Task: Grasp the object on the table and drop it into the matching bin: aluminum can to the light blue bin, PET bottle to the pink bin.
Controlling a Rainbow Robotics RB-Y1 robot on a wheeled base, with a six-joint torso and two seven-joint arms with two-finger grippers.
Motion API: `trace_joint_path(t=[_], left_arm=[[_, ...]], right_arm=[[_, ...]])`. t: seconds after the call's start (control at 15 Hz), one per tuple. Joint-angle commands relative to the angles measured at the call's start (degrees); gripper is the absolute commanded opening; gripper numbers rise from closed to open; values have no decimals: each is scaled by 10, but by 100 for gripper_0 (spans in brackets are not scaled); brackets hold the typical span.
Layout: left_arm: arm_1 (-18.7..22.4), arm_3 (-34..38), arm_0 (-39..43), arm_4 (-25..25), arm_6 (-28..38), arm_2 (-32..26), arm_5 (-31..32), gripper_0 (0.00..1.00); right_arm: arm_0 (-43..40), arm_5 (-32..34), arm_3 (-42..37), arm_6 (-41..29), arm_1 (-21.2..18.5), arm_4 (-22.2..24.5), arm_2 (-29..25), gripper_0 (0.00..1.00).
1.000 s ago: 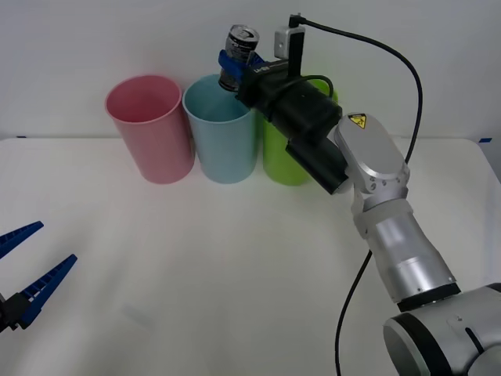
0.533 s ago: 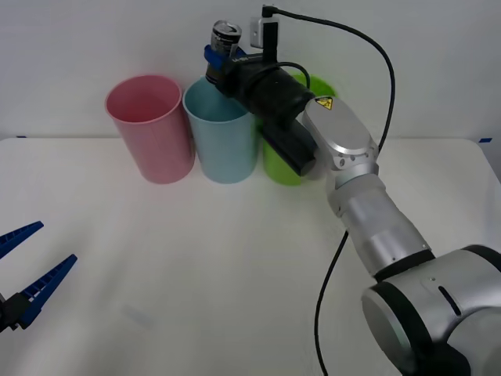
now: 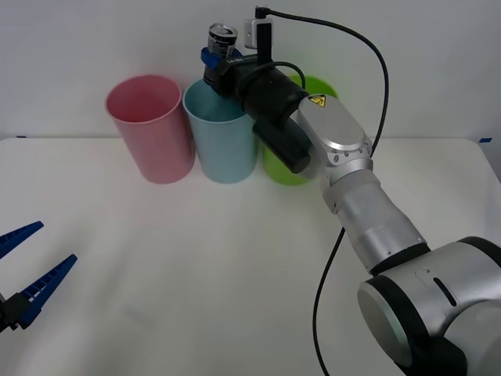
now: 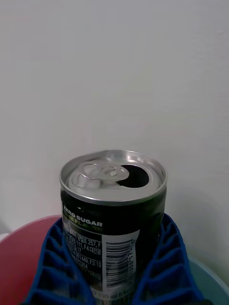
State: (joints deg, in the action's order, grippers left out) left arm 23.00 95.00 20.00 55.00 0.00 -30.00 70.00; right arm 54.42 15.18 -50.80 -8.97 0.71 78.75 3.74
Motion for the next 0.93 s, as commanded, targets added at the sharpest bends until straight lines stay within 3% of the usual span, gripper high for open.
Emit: trace_joint_path(t=[0.07, 0.73, 0.93], left_arm=[[0, 0, 0, 0, 0, 0, 0, 100], [0, 0, 0, 0, 0, 0, 0, 100], [0, 0, 0, 0, 0, 0, 0, 100]], right_arm=[[0, 0, 0, 3, 0, 0, 0, 100], [-1, 7, -1, 26, -2, -2, 0, 100], [-1, 15, -2, 30, -15, -26, 15, 100]])
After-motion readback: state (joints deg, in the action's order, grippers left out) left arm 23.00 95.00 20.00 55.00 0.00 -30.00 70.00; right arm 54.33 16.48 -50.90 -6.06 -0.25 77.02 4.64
